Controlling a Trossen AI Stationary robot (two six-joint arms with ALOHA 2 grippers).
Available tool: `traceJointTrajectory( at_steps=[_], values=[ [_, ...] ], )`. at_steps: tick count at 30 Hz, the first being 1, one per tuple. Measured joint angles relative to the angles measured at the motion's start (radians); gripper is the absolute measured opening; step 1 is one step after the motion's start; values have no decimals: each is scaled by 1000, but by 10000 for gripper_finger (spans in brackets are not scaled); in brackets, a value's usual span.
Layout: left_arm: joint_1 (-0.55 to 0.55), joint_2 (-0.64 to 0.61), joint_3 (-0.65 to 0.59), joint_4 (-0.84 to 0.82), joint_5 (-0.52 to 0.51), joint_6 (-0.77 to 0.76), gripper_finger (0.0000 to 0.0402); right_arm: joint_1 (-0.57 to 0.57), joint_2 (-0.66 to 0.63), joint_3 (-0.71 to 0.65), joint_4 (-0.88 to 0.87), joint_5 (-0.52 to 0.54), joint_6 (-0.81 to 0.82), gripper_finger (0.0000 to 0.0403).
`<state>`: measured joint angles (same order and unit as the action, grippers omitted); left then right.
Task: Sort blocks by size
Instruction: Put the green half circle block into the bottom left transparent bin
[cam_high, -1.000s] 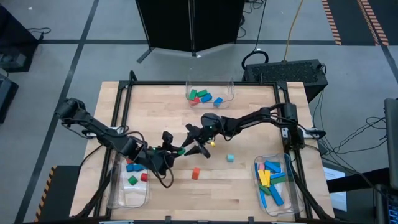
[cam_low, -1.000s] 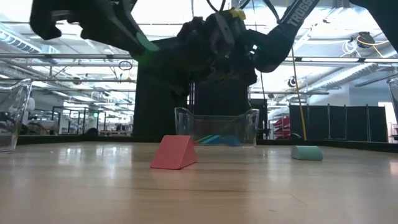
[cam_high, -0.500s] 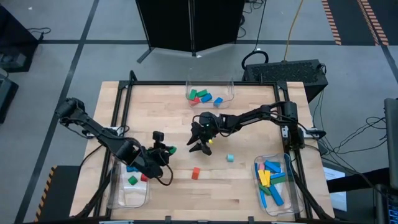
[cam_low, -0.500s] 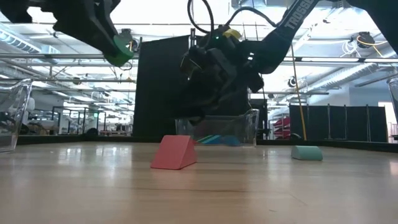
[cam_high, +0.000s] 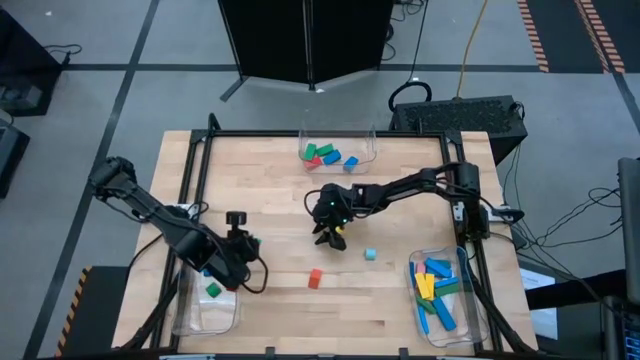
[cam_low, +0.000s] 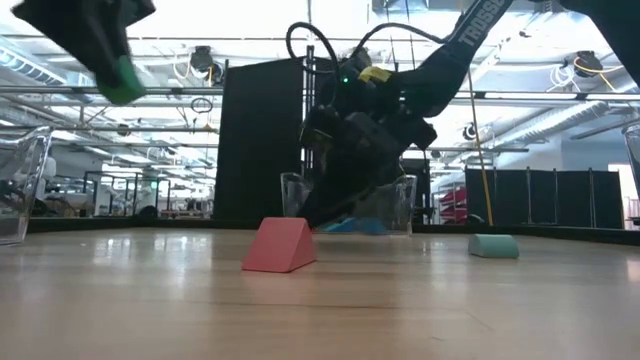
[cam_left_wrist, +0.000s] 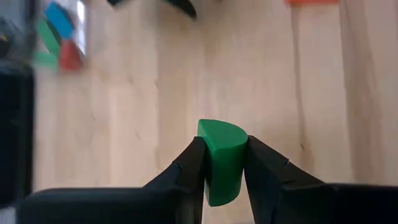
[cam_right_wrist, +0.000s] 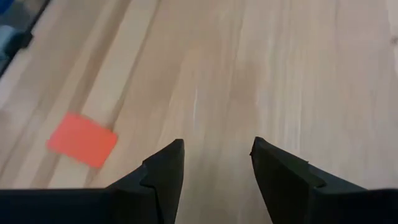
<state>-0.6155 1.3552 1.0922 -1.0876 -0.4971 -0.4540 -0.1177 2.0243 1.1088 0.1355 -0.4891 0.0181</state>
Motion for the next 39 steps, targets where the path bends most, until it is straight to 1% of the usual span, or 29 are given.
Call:
traceJointTrajectory(
  at_steps=[2,5,11,14,16,22,27,32,39],
  values=[
    [-6,0,8,-42,45,-40,79,3,-10,0,-33,13,-5,180],
    [-14,-1,24,-101,112,-105,79,14,-37,-1,-137,57,-15,180],
    [-25,-1,36,-161,227,-208,79,54,-108,1,-329,208,-51,180],
    [-29,-1,36,-184,270,-243,79,78,-146,0,-433,252,-68,180],
    [-29,-1,36,-197,291,-248,79,94,-167,0,-491,256,-77,180],
    [-29,-1,36,-204,329,-250,79,140,-221,0,-559,257,-83,180],
    [-29,-1,35,-204,453,-325,79,170,-261,0,-602,258,-81,180],
    [-41,-1,35,-203,570,-406,79,202,-296,0,-650,257,-26,180],
    [-78,-1,34,-154,617,-426,79,241,-312,0,-747,255,42,180]
  ],
)
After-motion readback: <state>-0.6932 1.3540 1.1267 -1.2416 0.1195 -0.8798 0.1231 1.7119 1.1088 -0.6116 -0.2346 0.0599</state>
